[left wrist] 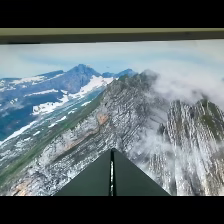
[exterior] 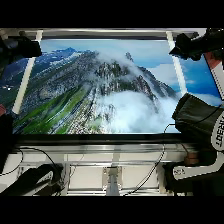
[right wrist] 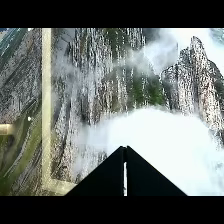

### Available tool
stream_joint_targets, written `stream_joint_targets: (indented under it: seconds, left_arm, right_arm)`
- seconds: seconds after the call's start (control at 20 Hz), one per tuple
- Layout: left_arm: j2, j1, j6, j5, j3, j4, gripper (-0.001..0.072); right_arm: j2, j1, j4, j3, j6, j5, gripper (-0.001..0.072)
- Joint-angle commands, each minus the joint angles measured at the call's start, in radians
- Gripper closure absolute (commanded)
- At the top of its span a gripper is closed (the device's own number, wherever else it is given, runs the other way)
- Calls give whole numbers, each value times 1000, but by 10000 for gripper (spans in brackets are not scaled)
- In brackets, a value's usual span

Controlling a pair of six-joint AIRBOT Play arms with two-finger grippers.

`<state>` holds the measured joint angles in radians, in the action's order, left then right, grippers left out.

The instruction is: Fold the clothes and pants, and hang the long-sleeved shirts on hangers.

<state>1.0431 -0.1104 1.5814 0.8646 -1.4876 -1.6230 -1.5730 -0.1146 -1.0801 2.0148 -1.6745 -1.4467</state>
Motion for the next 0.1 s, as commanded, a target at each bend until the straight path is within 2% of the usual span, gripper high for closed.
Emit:
stream_joint_targets:
  seconds: [0.0, 0.05]
  left_arm:
    - [1, 0, 0, 0, 0, 0, 699]
    - [1, 0, 0, 0, 0, 0, 699]
  right_arm:
    - [0, 4, 2, 0, 1, 0, 686]
    - [0, 4, 2, 0, 1, 0, 686]
